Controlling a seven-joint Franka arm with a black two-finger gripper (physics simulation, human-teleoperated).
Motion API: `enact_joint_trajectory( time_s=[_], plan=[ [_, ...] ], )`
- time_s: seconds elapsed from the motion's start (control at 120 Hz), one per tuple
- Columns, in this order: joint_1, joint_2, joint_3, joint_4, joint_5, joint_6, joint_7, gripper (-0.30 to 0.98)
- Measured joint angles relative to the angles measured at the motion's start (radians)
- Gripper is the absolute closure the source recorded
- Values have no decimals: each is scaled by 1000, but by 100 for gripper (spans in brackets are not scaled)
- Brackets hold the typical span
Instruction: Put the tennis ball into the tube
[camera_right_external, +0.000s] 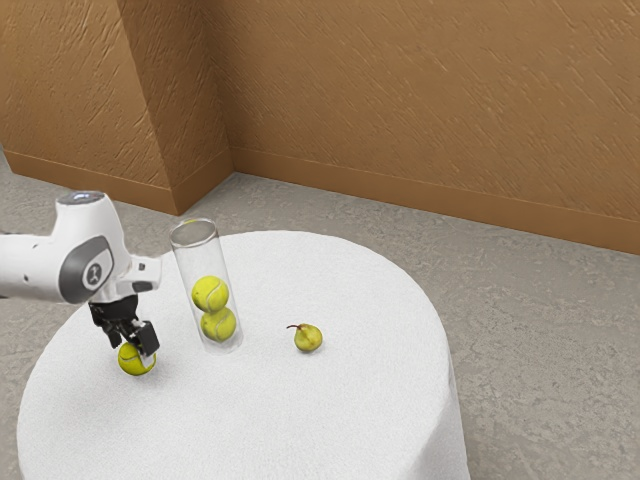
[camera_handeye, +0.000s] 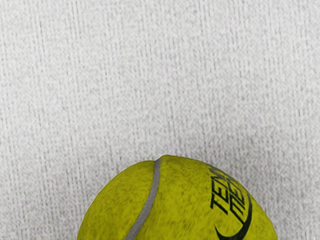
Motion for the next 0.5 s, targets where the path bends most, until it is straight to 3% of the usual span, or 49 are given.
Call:
enact_joint_trajectory(
  time_s=[0.275, 0.433, 0.5],
  plan=[
    [1, 34, -1, 1, -38, 7, 8, 1],
    [1, 35, -3, 3, -46, 10, 12, 24],
    [1, 35, -3, 4, -46, 11, 13, 26]
  ],
)
